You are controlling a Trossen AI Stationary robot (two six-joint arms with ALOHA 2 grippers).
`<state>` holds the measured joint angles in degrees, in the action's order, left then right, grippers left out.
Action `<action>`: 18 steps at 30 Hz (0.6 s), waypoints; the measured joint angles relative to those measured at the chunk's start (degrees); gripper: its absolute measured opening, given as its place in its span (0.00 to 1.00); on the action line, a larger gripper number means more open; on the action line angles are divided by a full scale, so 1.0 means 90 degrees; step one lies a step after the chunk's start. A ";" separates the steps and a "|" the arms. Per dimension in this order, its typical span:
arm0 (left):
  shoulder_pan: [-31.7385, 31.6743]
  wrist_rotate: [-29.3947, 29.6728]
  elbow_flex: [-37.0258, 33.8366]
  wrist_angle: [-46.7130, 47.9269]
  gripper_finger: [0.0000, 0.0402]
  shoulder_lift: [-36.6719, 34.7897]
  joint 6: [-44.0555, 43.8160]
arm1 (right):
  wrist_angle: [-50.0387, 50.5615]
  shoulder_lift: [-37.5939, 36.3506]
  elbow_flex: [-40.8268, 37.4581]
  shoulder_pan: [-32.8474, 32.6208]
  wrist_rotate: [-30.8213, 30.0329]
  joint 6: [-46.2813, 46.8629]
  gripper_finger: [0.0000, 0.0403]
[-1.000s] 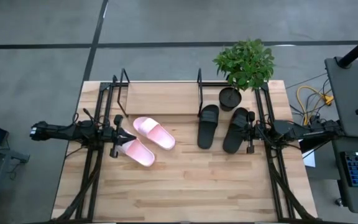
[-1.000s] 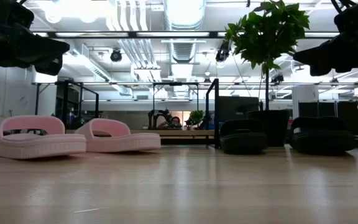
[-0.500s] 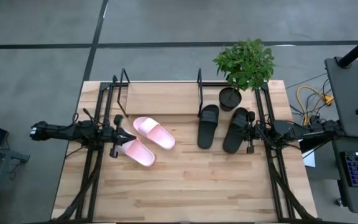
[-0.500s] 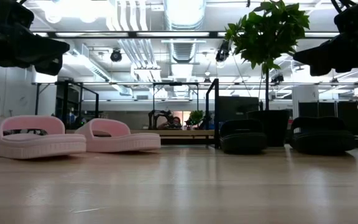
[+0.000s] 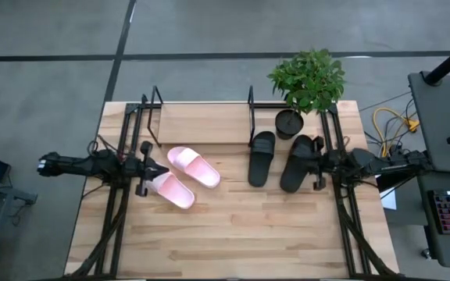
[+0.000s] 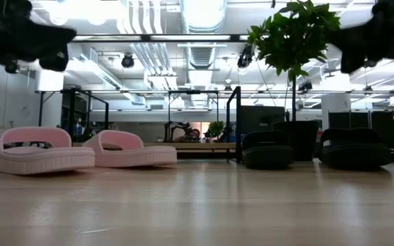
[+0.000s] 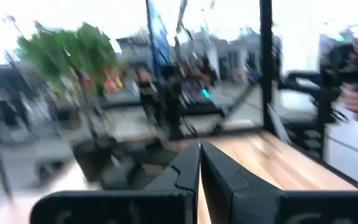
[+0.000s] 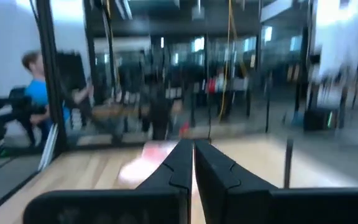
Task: Pick and place slides into the shelf
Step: Put the right black slipper on the shelf
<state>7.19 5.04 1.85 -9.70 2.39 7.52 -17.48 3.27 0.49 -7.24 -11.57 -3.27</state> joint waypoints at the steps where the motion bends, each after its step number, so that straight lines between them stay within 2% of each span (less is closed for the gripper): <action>1: -0.0001 0.0064 0.0000 -0.0217 0.00 0.0034 0.0051 | -0.0329 0.0052 0.0001 -0.0001 0.0001 -0.0170 0.02; 3: -0.0001 0.0249 0.0002 -0.0628 0.00 0.0150 0.0113 | -0.0700 0.0189 0.0038 -0.0001 -0.0002 -0.0490 0.02; 6: -0.0003 0.0330 0.0142 -0.0757 0.02 0.0387 0.0297 | -0.0609 0.0577 0.0308 -0.0001 -0.0058 -0.0839 0.04; 10: -0.0006 0.0330 0.0316 -0.0953 0.12 0.0903 0.0341 | -0.0500 0.1519 0.0941 -0.0001 -0.0063 -0.1218 0.12; 15: -0.0008 0.0345 0.0364 -0.1737 0.32 0.1510 0.0368 | 0.0892 0.2872 0.2197 -0.0001 -0.0163 -0.1626 0.27; 18: -0.0008 0.0362 0.0413 -0.1873 0.39 0.1651 0.0196 | 0.2120 0.3505 0.3083 -0.0001 -0.0240 -0.1495 0.33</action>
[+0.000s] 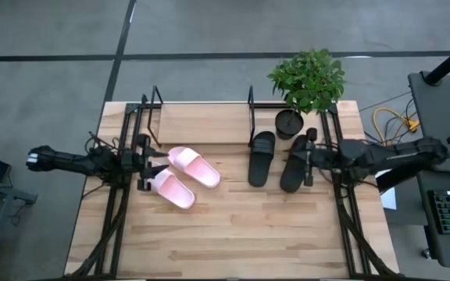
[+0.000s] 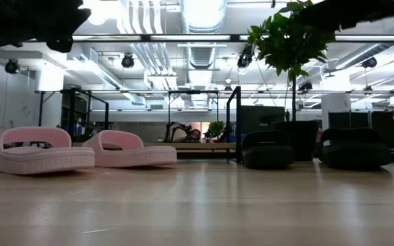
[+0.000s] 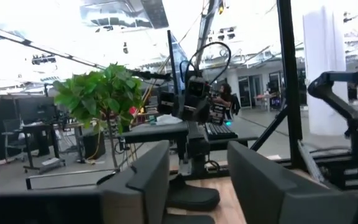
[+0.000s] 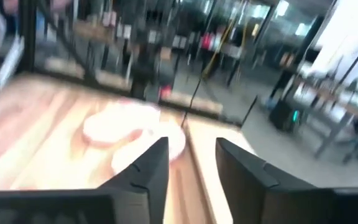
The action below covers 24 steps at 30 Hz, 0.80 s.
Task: Pick and place slides into the shelf
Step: Put the right black slipper on the shelf
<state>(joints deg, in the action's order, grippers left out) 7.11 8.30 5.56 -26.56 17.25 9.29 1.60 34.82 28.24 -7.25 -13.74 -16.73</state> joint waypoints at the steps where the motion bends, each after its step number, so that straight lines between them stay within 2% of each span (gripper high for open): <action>1: 0.0000 -0.0001 0.0012 0.0001 0.40 0.0002 -0.0008 | 0.0260 0.0173 0.0252 0.0000 0.0002 0.0075 0.34; 4: 0.0000 0.0002 0.0041 0.0004 0.41 -0.0015 0.0003 | 0.0669 0.0575 0.0749 0.0000 0.0002 0.0188 0.36; 9: 0.0000 -0.0025 0.0144 0.0131 0.41 0.0038 -0.0171 | 0.0789 0.0878 0.1050 0.0000 -0.0118 0.0197 0.34; 17: 0.0000 0.0295 0.0309 0.0211 0.41 0.0247 -0.0292 | 0.2059 0.0971 0.1655 -0.0233 -0.1586 0.0687 0.32; 24: 0.0000 0.0480 0.0270 0.0232 0.41 0.0317 -0.0298 | 0.3708 0.1543 0.2062 -0.0565 -0.2121 0.2158 0.32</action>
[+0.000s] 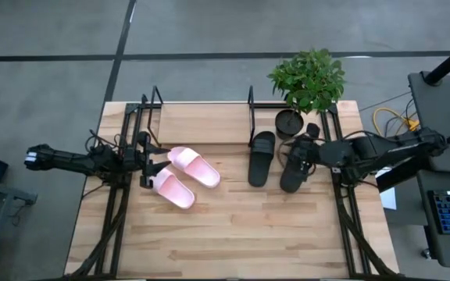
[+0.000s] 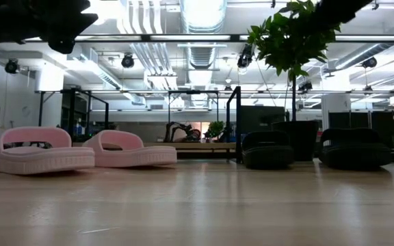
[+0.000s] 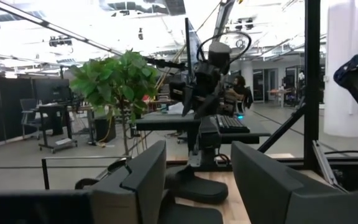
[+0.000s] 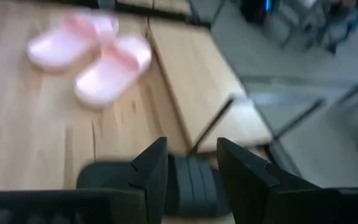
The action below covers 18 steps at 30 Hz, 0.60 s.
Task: Pick and place slides into the shelf
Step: Put the right black slipper on the shelf
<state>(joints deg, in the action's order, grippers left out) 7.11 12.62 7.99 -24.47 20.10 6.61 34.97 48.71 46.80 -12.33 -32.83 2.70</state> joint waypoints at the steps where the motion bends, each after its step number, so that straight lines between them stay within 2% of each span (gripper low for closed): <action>1: 0.0000 0.0000 0.0000 0.0005 0.41 0.0007 0.0000 | 0.0261 0.0100 0.0056 -0.0023 -0.0059 0.0242 0.32; 5: 0.0000 0.0000 -0.0002 -0.0003 0.41 0.0002 0.0001 | 0.1216 0.0495 0.0186 -0.0047 -0.0087 0.1131 0.32; 18: 0.0000 0.0005 -0.0012 0.0005 0.41 0.0014 0.0007 | 0.3278 0.1826 0.0233 -0.0047 0.0034 0.3116 0.32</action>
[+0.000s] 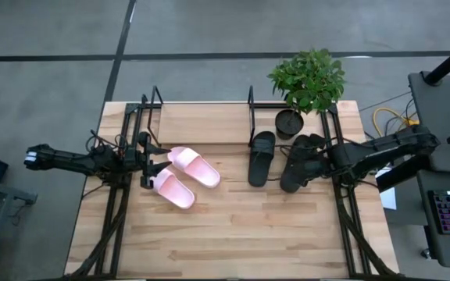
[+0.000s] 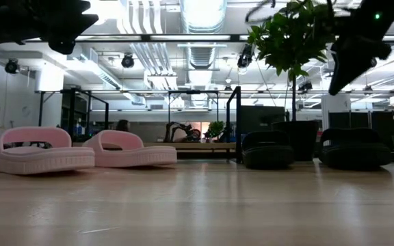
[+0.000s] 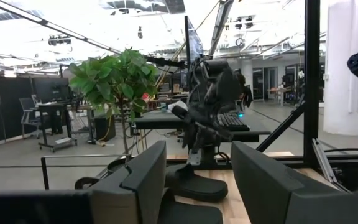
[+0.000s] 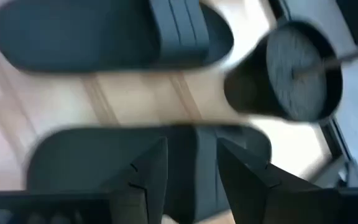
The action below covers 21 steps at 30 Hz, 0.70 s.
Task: Pick and place slides into the shelf
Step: Put the right black slipper on the shelf
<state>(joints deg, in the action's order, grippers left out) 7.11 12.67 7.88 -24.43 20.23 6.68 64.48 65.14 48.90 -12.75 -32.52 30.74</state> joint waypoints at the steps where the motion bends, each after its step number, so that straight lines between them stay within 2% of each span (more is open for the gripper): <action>1: 0.0000 0.0000 0.0000 0.0000 0.41 0.0000 0.0000 | 0.0100 0.0120 -0.0004 0.0000 0.0018 0.0111 0.32; 15: 0.0000 0.0002 -0.0113 0.0024 0.41 0.0000 0.0005 | 0.0302 0.1770 -0.0063 0.0000 0.0272 0.0299 0.32; 21: 0.0000 0.0002 -0.0160 0.0019 0.41 -0.0015 0.0005 | 0.0300 0.2221 -0.0169 0.0002 -0.0238 0.0711 0.32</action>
<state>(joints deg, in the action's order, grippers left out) 7.11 12.69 6.44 -24.25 20.09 6.72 67.18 85.13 47.38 -12.73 -34.66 37.14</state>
